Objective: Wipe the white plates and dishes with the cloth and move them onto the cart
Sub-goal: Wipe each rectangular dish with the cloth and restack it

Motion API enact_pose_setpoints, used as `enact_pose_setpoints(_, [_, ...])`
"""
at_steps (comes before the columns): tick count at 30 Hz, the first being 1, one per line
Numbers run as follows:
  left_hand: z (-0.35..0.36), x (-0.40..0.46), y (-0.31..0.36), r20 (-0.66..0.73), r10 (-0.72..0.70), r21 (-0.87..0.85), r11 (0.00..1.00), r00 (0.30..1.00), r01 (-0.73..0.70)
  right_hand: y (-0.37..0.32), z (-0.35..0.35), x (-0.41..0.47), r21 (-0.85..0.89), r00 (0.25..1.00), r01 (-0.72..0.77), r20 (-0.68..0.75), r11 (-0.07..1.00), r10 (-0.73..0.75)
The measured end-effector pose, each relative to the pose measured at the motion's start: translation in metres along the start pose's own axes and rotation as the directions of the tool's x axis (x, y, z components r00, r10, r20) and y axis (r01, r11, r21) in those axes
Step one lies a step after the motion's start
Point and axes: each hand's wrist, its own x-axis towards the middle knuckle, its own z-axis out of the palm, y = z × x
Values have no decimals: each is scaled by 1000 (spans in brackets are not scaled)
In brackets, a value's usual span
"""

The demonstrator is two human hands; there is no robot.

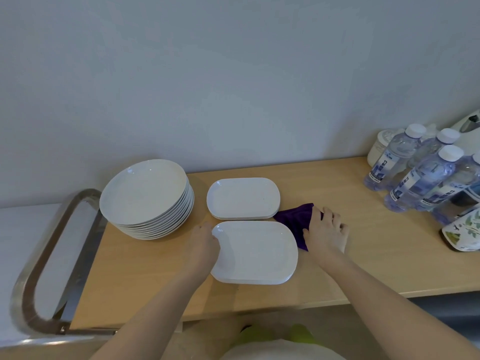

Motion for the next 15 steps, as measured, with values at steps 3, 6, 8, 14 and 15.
enact_pose_setpoints(3, [-1,3,2,-6,14,-6,1000,1000,-14,10,3,3,9,1000,-3,21,1000,3])
enact_pose_setpoints(6, [1,5,1,-16,49,-9,999,999,-49,17,-3,8,106,1000,-4,13,994,3])
enact_pose_setpoints(8, [3,6,1,-31,78,13,997,997,-77,18,-12,9,222,999,-22,-27,975,28])
enact_pose_setpoints(14, [9,8,-3,-41,128,10,992,991,-128,-2,-45,-10,603,935,112,-334,790,121])
enact_pose_setpoints(15, [9,8,-4,-40,138,9,990,990,-137,-9,-51,-15,628,919,162,-376,761,115])
